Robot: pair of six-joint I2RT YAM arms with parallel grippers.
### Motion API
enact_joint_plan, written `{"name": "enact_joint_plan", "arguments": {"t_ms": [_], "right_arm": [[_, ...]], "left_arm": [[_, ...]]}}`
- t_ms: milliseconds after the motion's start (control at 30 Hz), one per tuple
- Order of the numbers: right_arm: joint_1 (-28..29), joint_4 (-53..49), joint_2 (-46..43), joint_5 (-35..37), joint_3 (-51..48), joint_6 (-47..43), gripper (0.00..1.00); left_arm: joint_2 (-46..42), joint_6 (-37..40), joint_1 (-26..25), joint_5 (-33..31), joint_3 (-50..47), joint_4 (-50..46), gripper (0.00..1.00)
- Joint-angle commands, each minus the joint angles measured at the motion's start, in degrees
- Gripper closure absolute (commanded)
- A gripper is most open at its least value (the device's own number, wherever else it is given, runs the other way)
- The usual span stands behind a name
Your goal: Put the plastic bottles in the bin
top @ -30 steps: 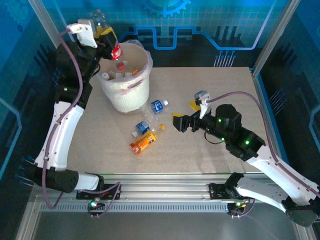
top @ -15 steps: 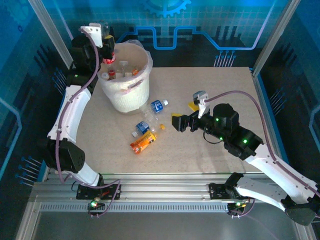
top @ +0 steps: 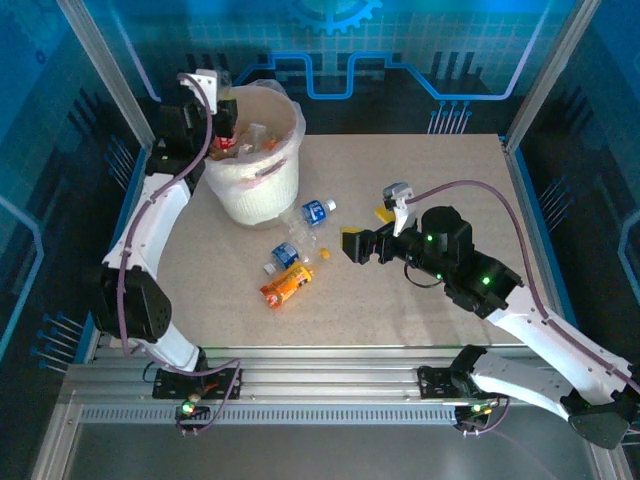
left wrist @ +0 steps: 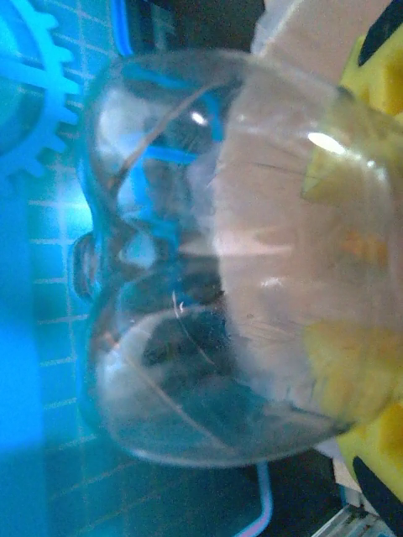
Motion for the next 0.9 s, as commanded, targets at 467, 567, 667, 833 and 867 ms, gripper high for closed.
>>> {"name": "enact_joint_plan", "arguments": {"t_ms": [467,567,667,833,867], "right_arm": [[-0.3,-1.1,0.1,2.3,0.2,1.0,0.0],[-0.3,-1.1,0.1,2.3,0.3,1.0,0.0],[-0.3,-1.3,0.4,2.5,0.5,1.1,0.0],[-0.4,-1.7,0.8,2.7,0.9,1.2,0.0],[-0.4,-1.8,1.0,2.7,0.9,1.2,0.0]], "left_arm": [[6.4,0.9,0.3,3.0,1.0,-6.9,0.46],[7.7,0.1,0.3,4.1,3.4,-9.6,0.32],[8.3,-0.9,0.3,4.5,5.6,-11.2,0.23],[7.2,-3.5,0.3,4.6,8.5,-12.7,0.12],[6.6,-4.1,0.3,4.6,9.1,-13.0,0.09]]}}
